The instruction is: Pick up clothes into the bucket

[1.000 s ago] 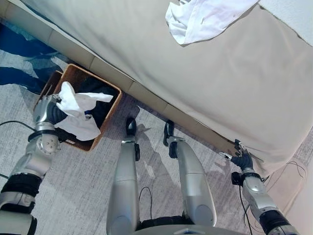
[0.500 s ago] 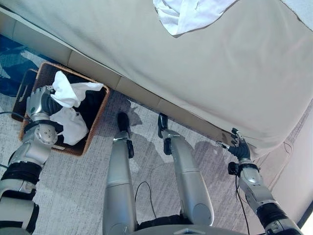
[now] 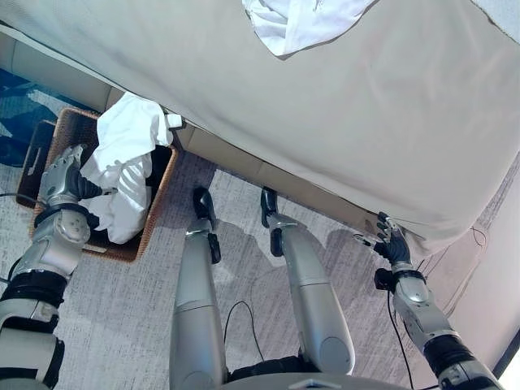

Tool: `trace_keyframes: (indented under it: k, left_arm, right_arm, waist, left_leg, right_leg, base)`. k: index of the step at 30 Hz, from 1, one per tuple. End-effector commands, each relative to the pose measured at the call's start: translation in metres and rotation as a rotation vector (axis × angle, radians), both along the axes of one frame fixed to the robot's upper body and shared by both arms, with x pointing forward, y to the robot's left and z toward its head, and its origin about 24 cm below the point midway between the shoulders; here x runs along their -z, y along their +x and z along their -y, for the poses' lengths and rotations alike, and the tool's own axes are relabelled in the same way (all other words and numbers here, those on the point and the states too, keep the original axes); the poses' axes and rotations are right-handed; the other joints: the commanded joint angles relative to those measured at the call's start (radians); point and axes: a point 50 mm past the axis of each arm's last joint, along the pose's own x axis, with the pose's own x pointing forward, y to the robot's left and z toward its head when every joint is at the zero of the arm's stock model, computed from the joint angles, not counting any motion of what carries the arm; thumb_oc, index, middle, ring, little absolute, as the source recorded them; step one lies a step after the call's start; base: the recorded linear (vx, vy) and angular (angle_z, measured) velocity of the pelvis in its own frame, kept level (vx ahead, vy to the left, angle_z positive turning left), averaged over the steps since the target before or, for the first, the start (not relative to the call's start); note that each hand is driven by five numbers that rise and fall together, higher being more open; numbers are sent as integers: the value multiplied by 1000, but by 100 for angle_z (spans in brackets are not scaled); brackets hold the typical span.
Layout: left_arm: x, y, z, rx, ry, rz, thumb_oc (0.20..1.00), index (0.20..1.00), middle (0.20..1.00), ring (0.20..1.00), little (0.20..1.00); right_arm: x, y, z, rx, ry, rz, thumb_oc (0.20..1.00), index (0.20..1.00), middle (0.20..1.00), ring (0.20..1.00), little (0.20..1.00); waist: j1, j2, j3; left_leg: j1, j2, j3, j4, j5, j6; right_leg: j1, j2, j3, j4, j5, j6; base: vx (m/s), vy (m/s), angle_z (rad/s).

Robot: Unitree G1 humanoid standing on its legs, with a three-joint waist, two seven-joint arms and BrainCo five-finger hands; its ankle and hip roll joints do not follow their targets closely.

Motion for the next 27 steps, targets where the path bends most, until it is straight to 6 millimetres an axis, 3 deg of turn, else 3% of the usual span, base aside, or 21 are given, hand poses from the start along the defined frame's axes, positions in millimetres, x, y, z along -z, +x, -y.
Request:
trace_keyframes:
  k: [1, 4, 5, 6, 10, 11, 13, 15, 17, 18, 19, 21, 22, 25, 27]
  left_arm:
    - [13, -19, -6, -37, -26, -47, 1000, 1000, 1000, 1000, 1000]
    - [41, -24, 19, -26, -213, 60, 1000, 1000, 1000, 1000, 1000]
    - [42, -25, 19, -27, -215, 60, 1000, 1000, 1000, 1000, 1000]
    - [61, -23, 37, -66, -443, 208, 1000, 1000, 1000, 1000, 1000]
    - [100, -27, 86, -114, -885, 405, 1000, 1000, 1000, 1000, 1000]
    - [104, -22, 97, -97, -946, 413, 1000, 1000, 1000, 1000, 1000]
    - [121, -20, 115, -73, -1053, 352, 1000, 1000, 1000, 1000, 1000]
    - [130, -20, 126, -73, -1062, 312, 1000, 1000, 1000, 1000, 1000]
    - [146, -20, 157, 62, -1004, 127, 1000, 1000, 1000, 1000, 1000]
    - [146, -20, 157, 62, -1004, 127, 1000, 1000, 1000, 1000, 1000]
    - [153, -21, 180, 201, -923, -12, 1000, 1000, 1000, 1000, 1000]
    - [160, -23, 193, 318, -827, -135, 1000, 1000, 1000, 1000, 1000]
    - [161, -23, 193, 318, -827, -136, 1000, 1000, 1000, 1000, 1000]
    - [169, -31, 216, 518, -709, -295, 1000, 1000, 1000, 1000, 1000]
    - [172, -36, 218, 534, -705, -319, 1000, 1000, 1000, 1000, 1000]
  right_arm:
    - [0, -6, 8, 19, 4, -18, 1000, 1000, 1000, 1000, 1000]
    - [-6, -2, 6, 25, 7, 18, 1000, 1000, 1000, 1000, 1000]
    - [-6, -2, 6, 25, 4, 17, 1000, 1000, 1000, 1000, 1000]
    - [-22, 6, 4, 46, 26, 110, 1000, 1000, 1000, 1000, 1000]
    - [-80, 16, -1, 60, -59, 414, 1000, 1000, 1000, 1000, 1000]
    - [-101, 21, -4, 58, -100, 515, 1000, 1000, 1000, 1000, 1000]
    - [-121, 24, -8, 65, -94, 627, 1000, 1000, 1000, 1000, 1000]
    - [-129, 24, -11, 69, -113, 670, 1000, 1000, 1000, 1000, 1000]
    - [-150, 27, -16, 17, -196, 748, 1000, 1000, 1000, 1000, 1000]
    - [-150, 27, -16, 18, -196, 747, 1000, 1000, 1000, 1000, 1000]
    - [-163, 35, -14, 21, -312, 764, 1000, 1000, 1000, 1000, 1000]
    - [-178, 45, -7, 36, -492, 765, 1000, 1000, 1000, 1000, 1000]
    - [-178, 45, -7, 36, -493, 765, 1000, 1000, 1000, 1000, 1000]
    - [-206, 75, 7, 99, -666, 733, 1000, 1000, 1000, 1000, 1000]
    - [-216, 83, 13, 122, -695, 731, 1000, 1000, 1000, 1000, 1000]
  waist:
    - [52, -15, -16]
    - [63, -8, -16]
    - [61, -7, -16]
    - [65, -1, -16]
    - [76, 28, -16]
    - [76, 30, -16]
    - [80, 40, -16]
    - [82, 47, -16]
    - [95, 65, -16]
    - [94, 66, -16]
    - [105, 85, -16]
    - [117, 103, -16]
    - [114, 104, -16]
    - [131, 137, -16]
    - [135, 145, -16]
  left_leg:
    - [27, -27, -33, 55, -98, 8]
    - [45, -32, -32, 30, -89, 5]
    - [48, -33, -32, 29, -88, 5]
    - [67, -35, -31, 7, -77, 4]
    - [141, -50, -31, -66, -45, 1]
    - [143, -58, -26, -98, -5, 3]
    - [191, -69, -32, -137, 10, 2]
    - [221, -74, -35, -163, 20, 1]
    - [302, -82, -50, -238, 50, -3]
    - [304, -82, -51, -241, 51, -3]
    - [362, -90, -64, -305, 80, -7]
    - [419, -94, -78, -369, 108, -12]
    - [422, -94, -80, -374, 110, -12]
    - [505, -104, -89, -429, 124, -11]
    - [521, -108, -88, -428, 121, -10]
  right_leg:
    - [32, -63, 20, -142, 96, 71]
    - [46, -67, 14, -151, 94, 68]
    - [48, -67, 14, -152, 94, 68]
    - [59, -69, 14, -152, 92, 65]
    - [107, -81, 10, -152, 85, 61]
    - [104, -90, 5, -161, 109, 55]
    - [142, -100, 1, -158, 102, 54]
    - [162, -106, -3, -154, 95, 53]
    - [224, -121, -17, -143, 76, 53]
    - [226, -122, -18, -144, 76, 53]
    - [269, -132, -35, -141, 65, 51]
    - [309, -142, -55, -140, 52, 51]
    - [311, -142, -57, -141, 52, 51]
    - [360, -159, -66, -123, 34, 53]
    - [375, -163, -64, -117, 29, 53]
  base:
    - [-1, -42, 0]
    - [1, -25, 1]
    - [8, -31, 4]
    - [11, -27, 8]
    - [-10, -36, 11]
    - [-67, -58, 16]
    - [-23, -60, 19]
    - [26, -60, 12]
    - [30, -93, 6]
    - [35, -98, 23]
    - [36, -77, 29]
    - [38, -80, 42]
    - [38, -57, 42]
    - [45, -25, 16]
    - [40, -4, 12]
